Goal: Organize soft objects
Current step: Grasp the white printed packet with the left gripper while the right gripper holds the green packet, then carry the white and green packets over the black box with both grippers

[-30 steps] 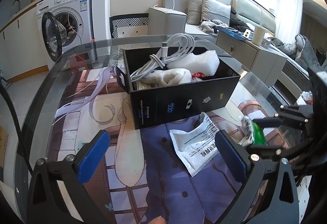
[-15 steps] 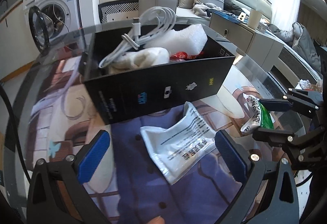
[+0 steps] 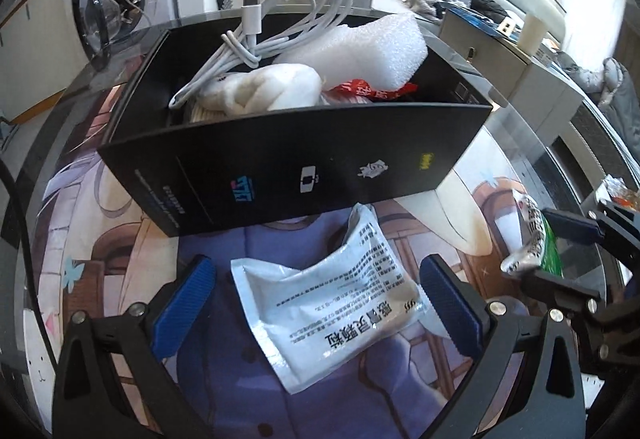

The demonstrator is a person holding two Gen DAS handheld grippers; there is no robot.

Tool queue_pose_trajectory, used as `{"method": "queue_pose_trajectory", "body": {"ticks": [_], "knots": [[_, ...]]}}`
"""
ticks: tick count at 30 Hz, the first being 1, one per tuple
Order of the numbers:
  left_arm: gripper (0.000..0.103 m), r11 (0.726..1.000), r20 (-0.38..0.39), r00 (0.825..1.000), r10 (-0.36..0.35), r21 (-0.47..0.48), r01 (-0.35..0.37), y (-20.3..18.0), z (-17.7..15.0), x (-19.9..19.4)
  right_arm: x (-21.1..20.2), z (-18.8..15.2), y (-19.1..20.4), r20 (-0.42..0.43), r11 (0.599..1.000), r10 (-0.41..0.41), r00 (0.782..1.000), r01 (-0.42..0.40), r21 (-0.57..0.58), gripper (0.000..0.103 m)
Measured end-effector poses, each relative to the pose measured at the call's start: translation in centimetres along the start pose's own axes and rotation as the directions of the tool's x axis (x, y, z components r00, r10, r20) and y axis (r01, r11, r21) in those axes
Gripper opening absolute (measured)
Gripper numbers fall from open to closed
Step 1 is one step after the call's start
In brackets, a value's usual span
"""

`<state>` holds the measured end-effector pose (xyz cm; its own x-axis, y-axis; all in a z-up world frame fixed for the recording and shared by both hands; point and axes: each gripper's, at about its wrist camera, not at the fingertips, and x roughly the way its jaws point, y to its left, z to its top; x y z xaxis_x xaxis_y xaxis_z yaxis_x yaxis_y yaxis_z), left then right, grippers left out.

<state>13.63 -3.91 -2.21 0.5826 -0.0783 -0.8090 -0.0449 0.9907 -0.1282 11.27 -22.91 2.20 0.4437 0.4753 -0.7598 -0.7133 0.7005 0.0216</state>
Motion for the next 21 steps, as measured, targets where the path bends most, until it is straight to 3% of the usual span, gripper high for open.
{"method": "queue_pose_trajectory", "body": {"ticks": [4, 14, 17, 19, 21], "knots": [[0.103, 0.995, -0.003, 0.997, 0.082, 0.050, -0.081, -1.3, -0.2, 0.7, 0.0, 0.0, 0.1, -0.002, 1.000, -0.002, 1.000, 0.002, -0.003, 0.051], [0.102, 0.995, -0.001, 0.998, 0.055, 0.078, -0.055, 0.6, -1.5, -0.4, 0.0, 0.0, 0.5, -0.002, 1.000, 0.005, 1.000, -0.005, -0.013, 0.051], [0.094, 0.994, 0.022, 0.999, 0.039, 0.100, -0.041, 1.2, -1.9, -1.0, 0.0, 0.0, 0.6, -0.003, 1.000, 0.007, 1.000, -0.007, -0.015, 0.051], [0.079, 0.993, 0.039, 0.999, 0.027, 0.117, -0.031, 1.4, -2.1, -1.5, 0.1, 0.1, 0.7, -0.003, 1.000, 0.007, 1.000, -0.007, -0.017, 0.051], [0.074, 0.992, 0.045, 0.999, 0.019, 0.125, -0.025, 1.5, -2.1, -1.7, 0.1, 0.1, 0.8, -0.001, 1.000, 0.009, 1.000, -0.009, -0.021, 0.051]]}}
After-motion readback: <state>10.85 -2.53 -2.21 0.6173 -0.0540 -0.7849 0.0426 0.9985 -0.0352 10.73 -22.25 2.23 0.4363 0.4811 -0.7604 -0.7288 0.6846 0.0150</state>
